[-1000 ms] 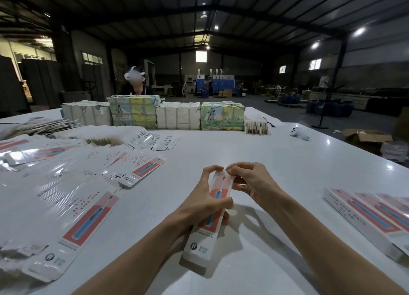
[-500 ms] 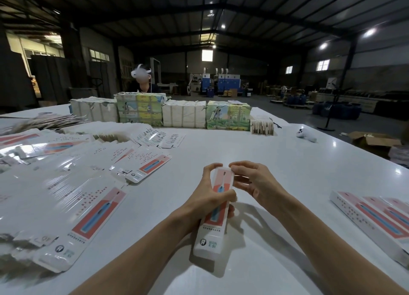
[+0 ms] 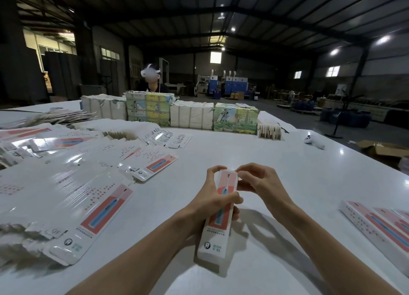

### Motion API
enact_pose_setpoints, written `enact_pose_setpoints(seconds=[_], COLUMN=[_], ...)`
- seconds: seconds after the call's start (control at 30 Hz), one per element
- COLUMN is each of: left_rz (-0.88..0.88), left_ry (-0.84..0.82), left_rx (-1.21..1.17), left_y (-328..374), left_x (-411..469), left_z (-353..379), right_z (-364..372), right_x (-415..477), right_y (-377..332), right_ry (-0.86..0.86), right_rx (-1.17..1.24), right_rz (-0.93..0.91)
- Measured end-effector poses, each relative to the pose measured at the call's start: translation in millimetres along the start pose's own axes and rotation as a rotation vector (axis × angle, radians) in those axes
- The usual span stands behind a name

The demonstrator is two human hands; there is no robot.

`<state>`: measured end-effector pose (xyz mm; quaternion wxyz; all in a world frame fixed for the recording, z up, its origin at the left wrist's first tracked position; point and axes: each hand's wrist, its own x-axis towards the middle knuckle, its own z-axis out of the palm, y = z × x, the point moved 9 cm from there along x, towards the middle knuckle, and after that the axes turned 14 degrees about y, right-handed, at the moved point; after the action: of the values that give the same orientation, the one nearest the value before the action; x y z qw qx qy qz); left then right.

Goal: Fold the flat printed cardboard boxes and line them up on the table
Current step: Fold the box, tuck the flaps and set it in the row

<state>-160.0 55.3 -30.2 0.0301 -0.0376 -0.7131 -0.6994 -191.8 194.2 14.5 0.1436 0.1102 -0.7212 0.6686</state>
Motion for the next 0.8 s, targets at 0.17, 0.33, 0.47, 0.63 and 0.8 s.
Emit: enact_pose_setpoints(seconds=[0.17, 0.33, 0.47, 0.63, 0.8], left_rz=[-0.056, -0.073, -0.093, -0.106, -0.142], left_ry=[0.055, 0.221, 0.318, 0.315, 0.101], left_rx=[-0.2, -0.439, -0.593, -0.652, -0.607], left_y=[-2.8, 4.2, 6.5, 9.4, 4.5], left_x=[4.0, 12.5, 9.8, 10.6, 7.4], left_z=[1.7, -11.3, -22.7, -25.9, -13.6], right_z=[7.3, 20.4, 33.1, 46.5, 47.8], right_x=[-1.5, -3.6, -15.4, -25.3, -35.4], right_y=[0.6, -3.1, -2.9, -15.9, -27.2], right_ry=[0.01, -0.004, -0.068, -0.166, -0.191], right_rx=[-0.054, -0.267, -0.535, -0.813, -0.82], right_rz=[-0.029, -0.195, -0.35, -0.48, -0.471])
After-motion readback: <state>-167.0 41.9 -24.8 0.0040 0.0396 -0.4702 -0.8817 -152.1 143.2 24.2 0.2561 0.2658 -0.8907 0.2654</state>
